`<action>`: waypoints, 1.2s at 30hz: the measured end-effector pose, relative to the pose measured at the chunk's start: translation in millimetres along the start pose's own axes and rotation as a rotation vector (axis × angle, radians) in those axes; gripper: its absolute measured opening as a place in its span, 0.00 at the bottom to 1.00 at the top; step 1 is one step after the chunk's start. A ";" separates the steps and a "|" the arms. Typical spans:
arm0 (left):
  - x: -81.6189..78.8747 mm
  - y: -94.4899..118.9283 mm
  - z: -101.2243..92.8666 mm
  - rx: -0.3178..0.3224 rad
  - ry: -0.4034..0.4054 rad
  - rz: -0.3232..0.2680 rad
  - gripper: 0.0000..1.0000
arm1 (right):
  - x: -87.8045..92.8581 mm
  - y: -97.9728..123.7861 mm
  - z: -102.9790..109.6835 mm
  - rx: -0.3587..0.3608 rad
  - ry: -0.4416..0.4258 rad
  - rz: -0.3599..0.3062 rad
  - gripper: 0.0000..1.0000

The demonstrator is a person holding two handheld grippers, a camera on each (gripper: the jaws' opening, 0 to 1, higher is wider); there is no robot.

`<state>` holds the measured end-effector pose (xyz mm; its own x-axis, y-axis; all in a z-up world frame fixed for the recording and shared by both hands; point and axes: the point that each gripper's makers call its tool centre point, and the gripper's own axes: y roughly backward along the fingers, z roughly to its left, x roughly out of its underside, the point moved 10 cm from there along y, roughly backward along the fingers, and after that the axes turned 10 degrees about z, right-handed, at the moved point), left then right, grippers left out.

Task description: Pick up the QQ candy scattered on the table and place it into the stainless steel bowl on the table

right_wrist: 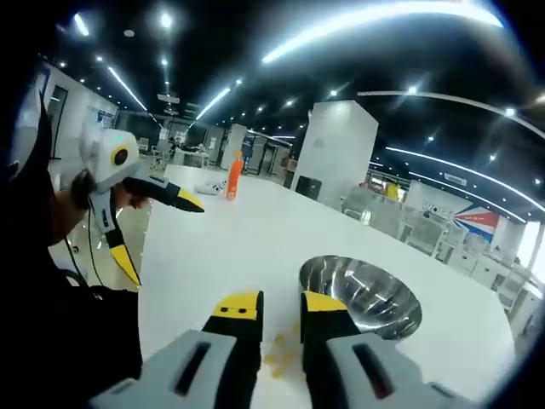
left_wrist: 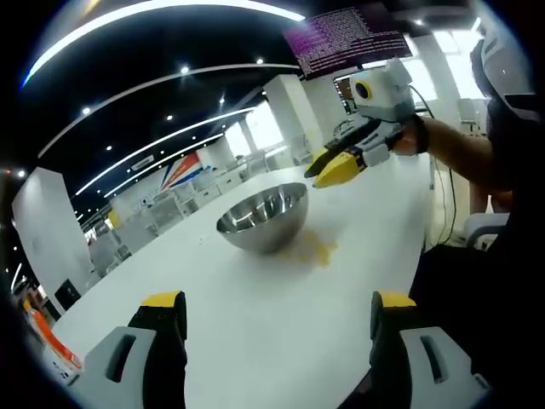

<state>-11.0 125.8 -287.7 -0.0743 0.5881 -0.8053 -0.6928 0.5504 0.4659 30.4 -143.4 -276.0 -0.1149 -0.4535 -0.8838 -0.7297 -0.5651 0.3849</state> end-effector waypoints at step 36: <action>1.4 2.3 -0.4 0.002 -0.009 0.006 0.89 | 83.6 -45.4 3.8 -0.045 -0.121 0.221 0.12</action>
<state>-12.9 127.7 -287.9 -0.0721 0.5971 -0.7989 -0.6908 0.5478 0.4718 51.4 -153.1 -368.4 -0.3504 -0.4851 -0.8012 -0.6474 -0.4927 0.5815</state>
